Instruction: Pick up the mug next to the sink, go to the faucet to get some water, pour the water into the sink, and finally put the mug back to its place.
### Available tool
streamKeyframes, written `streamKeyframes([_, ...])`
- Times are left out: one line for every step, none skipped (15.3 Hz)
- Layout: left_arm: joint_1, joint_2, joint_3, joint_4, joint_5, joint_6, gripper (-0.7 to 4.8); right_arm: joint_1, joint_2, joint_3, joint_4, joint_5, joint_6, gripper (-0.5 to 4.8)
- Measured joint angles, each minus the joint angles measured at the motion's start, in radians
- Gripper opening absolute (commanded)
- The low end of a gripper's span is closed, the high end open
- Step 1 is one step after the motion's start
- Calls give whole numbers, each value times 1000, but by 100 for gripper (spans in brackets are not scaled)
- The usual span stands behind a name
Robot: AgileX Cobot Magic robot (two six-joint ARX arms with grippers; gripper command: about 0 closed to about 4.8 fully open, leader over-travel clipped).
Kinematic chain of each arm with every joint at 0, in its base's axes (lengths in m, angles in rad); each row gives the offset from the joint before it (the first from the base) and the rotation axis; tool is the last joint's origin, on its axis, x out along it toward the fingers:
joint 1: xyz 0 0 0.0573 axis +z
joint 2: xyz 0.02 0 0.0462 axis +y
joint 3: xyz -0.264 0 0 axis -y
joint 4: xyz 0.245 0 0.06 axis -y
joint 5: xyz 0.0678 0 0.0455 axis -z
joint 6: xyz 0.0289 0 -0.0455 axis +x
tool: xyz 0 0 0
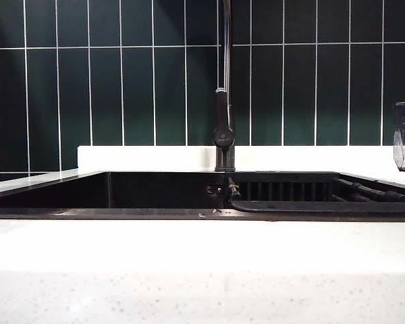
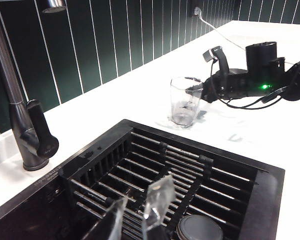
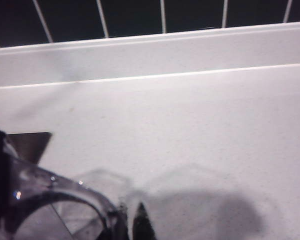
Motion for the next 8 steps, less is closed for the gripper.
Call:
streamKeyframes([0, 0, 0, 1, 0, 0, 65, -11, 0, 0, 0, -41, 10, -2])
streamKeyframes([0, 0, 0, 7, 0, 0, 65, -13, 0, 0, 3, -72, 14, -2])
streamKeyframes([0, 0, 0, 8, 0, 0, 65, -12, 0, 0, 8, -100, 14, -2])
streamKeyframes([0, 0, 0, 8, 0, 0, 65, -11, 0, 0, 9, -112, 14, -2])
streamKeyframes([0, 0, 0, 9, 0, 0, 65, -11, 0, 0, 9, -132, 14, -2])
streamKeyframes([0, 0, 0, 10, 0, 0, 65, -11, 0, 0, 9, -135, 14, -2])
streamKeyframes([0, 0, 0, 10, 0, -2, 65, -12, 0, 0, 8, -145, 14, -2])
streamKeyframes([0, 0, 0, 11, 0, -3, 65, -12, 0, 0, 8, -152, 14, -2])
